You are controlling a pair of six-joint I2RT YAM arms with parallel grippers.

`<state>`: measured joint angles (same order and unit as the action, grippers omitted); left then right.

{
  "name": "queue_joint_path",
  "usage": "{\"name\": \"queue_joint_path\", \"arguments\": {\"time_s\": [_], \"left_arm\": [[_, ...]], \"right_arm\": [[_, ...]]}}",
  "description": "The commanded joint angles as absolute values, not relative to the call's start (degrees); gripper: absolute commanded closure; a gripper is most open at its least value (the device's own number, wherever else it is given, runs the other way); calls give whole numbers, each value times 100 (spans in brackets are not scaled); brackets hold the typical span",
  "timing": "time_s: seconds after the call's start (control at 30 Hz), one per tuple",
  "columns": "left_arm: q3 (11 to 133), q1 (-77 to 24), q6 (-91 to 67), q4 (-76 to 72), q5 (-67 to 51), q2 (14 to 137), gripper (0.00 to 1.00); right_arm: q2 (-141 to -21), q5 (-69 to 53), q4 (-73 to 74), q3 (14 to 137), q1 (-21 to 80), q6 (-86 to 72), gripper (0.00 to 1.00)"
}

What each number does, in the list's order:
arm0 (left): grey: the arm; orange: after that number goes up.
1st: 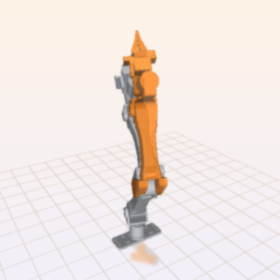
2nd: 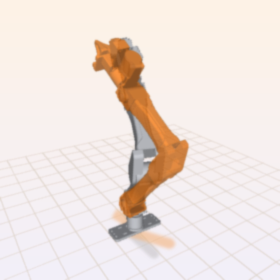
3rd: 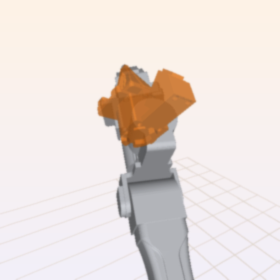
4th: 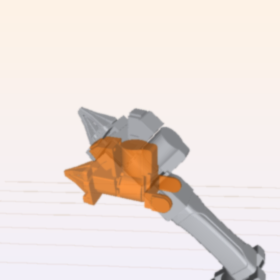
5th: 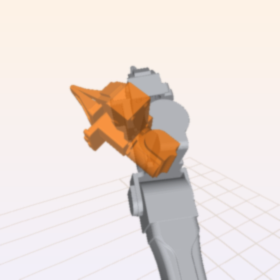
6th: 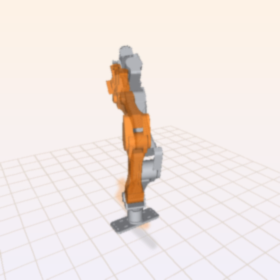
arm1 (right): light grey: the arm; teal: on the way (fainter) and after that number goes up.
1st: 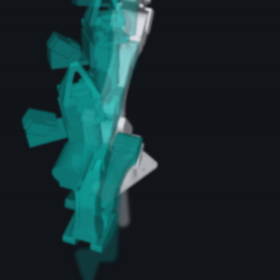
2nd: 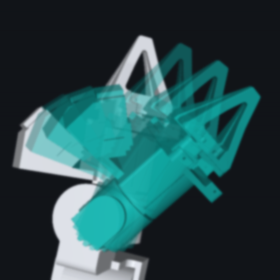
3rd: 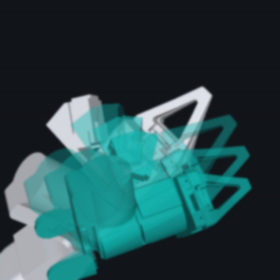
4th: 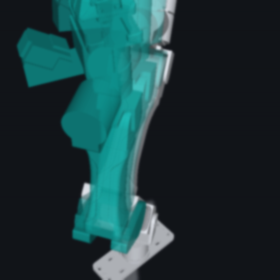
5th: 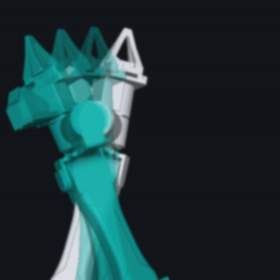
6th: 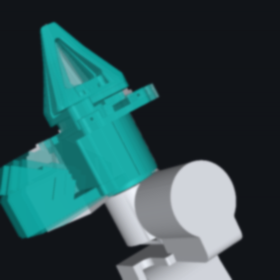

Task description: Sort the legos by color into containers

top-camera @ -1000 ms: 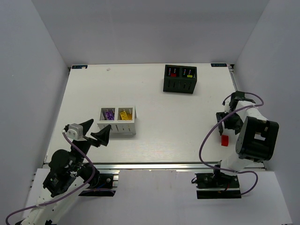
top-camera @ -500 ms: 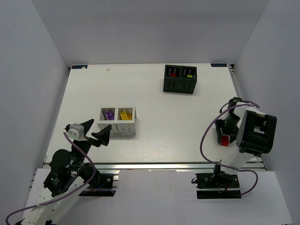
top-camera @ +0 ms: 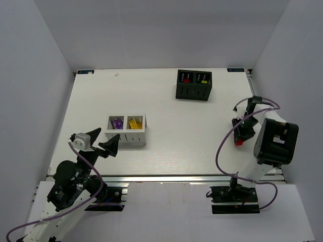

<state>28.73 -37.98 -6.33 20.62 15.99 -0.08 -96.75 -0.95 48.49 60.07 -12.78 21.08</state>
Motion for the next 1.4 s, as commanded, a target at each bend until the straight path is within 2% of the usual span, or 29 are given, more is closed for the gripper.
{"name": "queue_joint_path", "arguments": {"time_s": [0.0,0.1,0.2,0.33,0.47,0.6,0.9,1.0,1.03,1.1,1.13,1.23,1.37], "left_arm": [[2830,-3771,-545,1969,1582,-316,2],[2821,-3771,-501,1969,1617,-185,2],[2830,-3771,-448,1943,1783,113,2],[2839,-3771,-387,1916,1994,448,2],[2821,-3771,-281,1828,2074,685,2],[2830,-3771,-255,1810,2118,765,2],[2812,-3771,-264,1828,2162,703,2],[2795,-3771,-264,1828,2162,703,2],[2804,-3771,-272,1837,2153,694,2],[2804,-3771,-281,1828,2101,703,2],[2804,-3771,-273,1828,2092,703,2],[2804,-3771,-272,1828,2048,703,2],[2821,-3771,-299,1854,1995,677,2]], "right_arm": [[-9562,-1737,4920,7011,-968,3152,100],[-9825,-2530,4879,7917,-388,3462,100],[-10159,-2348,4370,8682,646,3350,100],[-10930,-2250,3719,9920,1123,2579,100],[-11820,-2303,3262,11766,1309,1636,100],[-12295,-1874,2629,12286,1511,1275,100],[-12700,-1529,2013,12410,1644,1055,100],[-12805,-1459,2013,12410,1670,1011,76],[-12823,-1442,2039,12410,1679,1011,62],[-12771,-1397,2100,12349,1679,1002,50],[-12753,-1380,2101,12305,1661,993,37],[-12630,-1310,2136,12252,1661,923,28],[-12358,-1187,2083,12156,1644,896,25]]}}
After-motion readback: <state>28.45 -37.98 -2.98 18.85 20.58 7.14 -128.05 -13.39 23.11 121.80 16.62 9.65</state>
